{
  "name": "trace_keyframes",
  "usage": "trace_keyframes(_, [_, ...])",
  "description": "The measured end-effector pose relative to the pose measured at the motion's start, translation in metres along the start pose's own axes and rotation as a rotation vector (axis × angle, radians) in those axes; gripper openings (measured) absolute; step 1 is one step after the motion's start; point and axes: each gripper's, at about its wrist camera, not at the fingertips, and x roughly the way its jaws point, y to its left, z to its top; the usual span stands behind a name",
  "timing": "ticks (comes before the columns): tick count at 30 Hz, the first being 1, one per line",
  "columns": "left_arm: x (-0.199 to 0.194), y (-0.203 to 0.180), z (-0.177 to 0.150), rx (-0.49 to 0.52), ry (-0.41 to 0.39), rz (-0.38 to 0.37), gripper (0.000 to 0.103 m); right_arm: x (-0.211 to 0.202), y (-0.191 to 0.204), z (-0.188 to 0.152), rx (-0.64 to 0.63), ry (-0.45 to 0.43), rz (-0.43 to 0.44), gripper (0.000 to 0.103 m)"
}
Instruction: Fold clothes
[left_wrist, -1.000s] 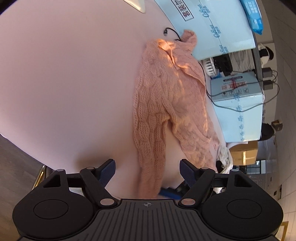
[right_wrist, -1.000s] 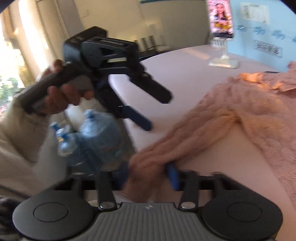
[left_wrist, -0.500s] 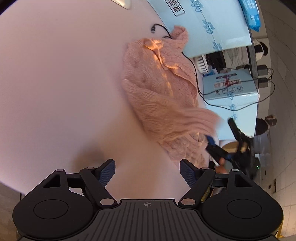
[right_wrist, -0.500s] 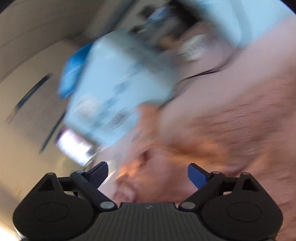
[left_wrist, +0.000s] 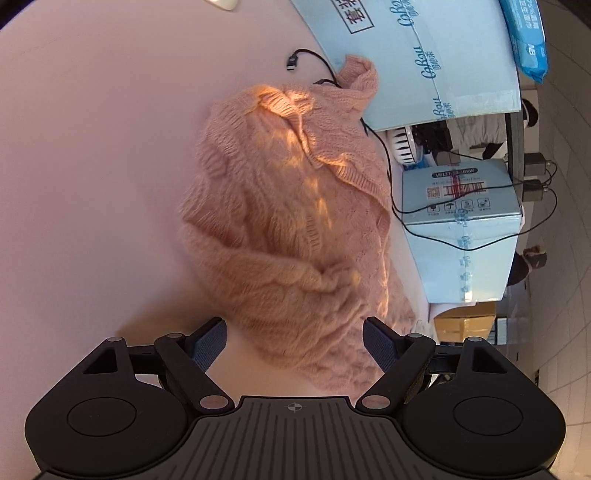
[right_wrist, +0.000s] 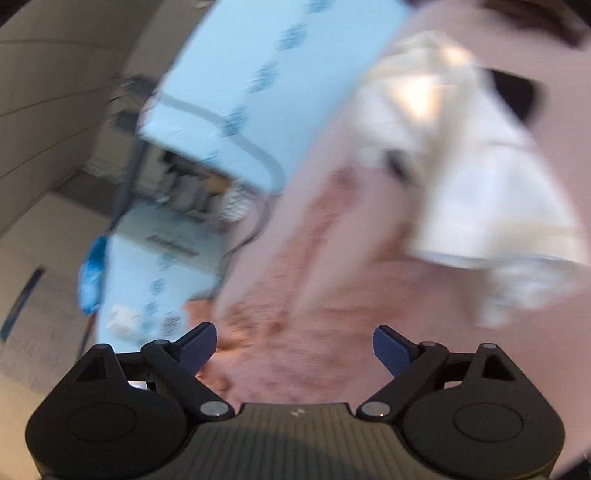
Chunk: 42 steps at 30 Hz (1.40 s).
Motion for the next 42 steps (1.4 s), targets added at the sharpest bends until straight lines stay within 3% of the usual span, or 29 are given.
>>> trace_keyframes(1, [0.003, -0.005, 0.000, 0.023, -0.008, 0.010, 0.081, 0.001, -0.009, -0.003, 0.005, -0.022, -0.037, 0.093])
trace_keyframes(3, [0.008, -0.015, -0.001, 0.087, -0.030, 0.047, 0.075, 0.006, -0.012, -0.009, -0.012, -0.060, 0.008, 0.094])
trace_keyframes(7, [0.016, -0.030, -0.007, 0.194, -0.065, 0.153, 0.031, 0.033, 0.006, -0.014, -0.114, -0.096, 0.001, 0.092])
trace_keyframes(8, [0.018, -0.030, -0.008, 0.202, -0.067, 0.168, 0.021, 0.038, 0.013, -0.016, -0.153, -0.124, -0.025, 0.083])
trace_keyframes(9, [0.018, -0.029, -0.007, 0.201, -0.069, 0.176, 0.019, 0.045, 0.019, -0.020, -0.189, -0.154, -0.064, 0.073])
trace_keyframes(11, [0.017, -0.028, -0.007, 0.197, -0.078, 0.180, 0.014, 0.054, 0.029, -0.025, -0.245, -0.177, -0.138, 0.012])
trace_keyframes(12, [0.015, -0.028, -0.007, 0.199, -0.083, 0.186, 0.014, 0.061, 0.030, -0.028, -0.272, -0.166, -0.170, 0.009])
trace_keyframes(17, [-0.011, -0.033, -0.015, 0.202, -0.095, 0.220, 0.012, 0.040, 0.019, -0.032, -0.238, -0.137, -0.113, 0.008])
trace_keyframes(23, [-0.053, -0.036, -0.044, 0.221, -0.100, 0.282, 0.012, 0.001, 0.016, -0.041, -0.205, -0.069, -0.137, 0.009])
trace_keyframes(26, [-0.061, -0.019, -0.053, 0.162, -0.022, 0.294, 0.019, -0.001, 0.020, -0.049, -0.272, -0.029, -0.223, 0.019])
trace_keyframes(27, [-0.062, -0.008, -0.054, 0.106, 0.008, 0.292, 0.023, -0.002, 0.025, -0.053, -0.314, -0.036, -0.233, 0.025])
trace_keyframes(29, [-0.068, 0.011, -0.054, 0.001, 0.032, 0.291, 0.037, -0.007, 0.033, -0.056, -0.347, -0.061, -0.243, 0.073])
trace_keyframes(31, [-0.085, 0.010, -0.056, 0.001, -0.040, 0.293, 0.046, -0.023, 0.049, -0.061, -0.414, -0.185, -0.219, 0.083])
trace_keyframes(33, [-0.101, 0.006, -0.057, 0.027, -0.121, 0.297, 0.061, -0.029, 0.066, -0.065, -0.537, -0.291, -0.206, 0.084])
trace_keyframes(34, [-0.109, 0.000, -0.055, 0.061, -0.171, 0.297, 0.074, -0.027, 0.078, -0.066, -0.609, -0.337, -0.216, 0.085])
trace_keyframes(36, [-0.117, -0.011, -0.046, 0.125, -0.242, 0.283, 0.076, -0.017, 0.099, -0.064, -0.709, -0.378, -0.180, 0.086])
trace_keyframes(38, [-0.108, -0.019, -0.030, 0.159, -0.236, 0.241, 0.077, -0.002, 0.113, -0.056, -0.749, -0.326, -0.102, 0.087])
trace_keyframes(42, [-0.061, -0.024, 0.004, 0.172, -0.171, 0.101, 0.078, 0.066, 0.155, -0.040, -0.721, -0.043, 0.154, 0.087])
